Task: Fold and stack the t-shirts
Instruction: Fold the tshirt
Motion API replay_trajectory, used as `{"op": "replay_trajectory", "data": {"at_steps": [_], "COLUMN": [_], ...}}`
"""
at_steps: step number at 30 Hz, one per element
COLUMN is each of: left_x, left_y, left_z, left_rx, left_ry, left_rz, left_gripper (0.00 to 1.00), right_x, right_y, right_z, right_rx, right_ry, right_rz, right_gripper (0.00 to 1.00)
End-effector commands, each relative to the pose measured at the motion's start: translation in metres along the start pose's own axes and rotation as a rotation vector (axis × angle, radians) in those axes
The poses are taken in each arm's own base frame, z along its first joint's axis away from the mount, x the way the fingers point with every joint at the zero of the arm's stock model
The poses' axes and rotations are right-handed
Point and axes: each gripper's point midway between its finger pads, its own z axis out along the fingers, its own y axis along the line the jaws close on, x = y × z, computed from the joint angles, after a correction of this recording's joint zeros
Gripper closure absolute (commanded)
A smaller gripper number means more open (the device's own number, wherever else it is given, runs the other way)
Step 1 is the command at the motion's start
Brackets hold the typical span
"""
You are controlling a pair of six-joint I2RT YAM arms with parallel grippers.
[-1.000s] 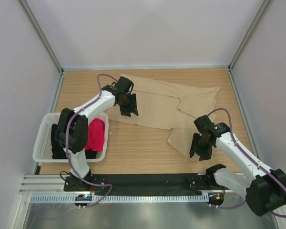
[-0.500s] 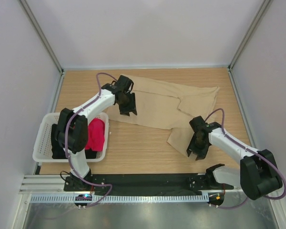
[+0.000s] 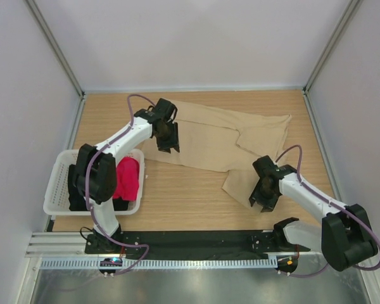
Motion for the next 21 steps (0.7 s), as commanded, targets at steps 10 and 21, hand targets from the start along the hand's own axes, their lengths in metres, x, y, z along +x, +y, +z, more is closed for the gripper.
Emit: {"op": "replay_trajectory", "data": {"at_steps": [10,21], "left_x": [-0.033,-0.046], "left_y": [0.006,0.020], "left_z": [-0.015,-0.013], "left_rx": [0.024,0.028], "left_ry": [-0.063,-0.063], "left_rz": [-0.035,-0.069], "left_gripper": [0.64,0.65], "right_x": [-0.060,-0.058], "right_y": [-0.015,-0.025], "right_z": [-0.009,0.025], "right_rx": [0.014,0.085], "right_ry": [-0.096,-0.046], "right_rz": [0.136,0.181], "right_gripper": [0.54,0.65]}}
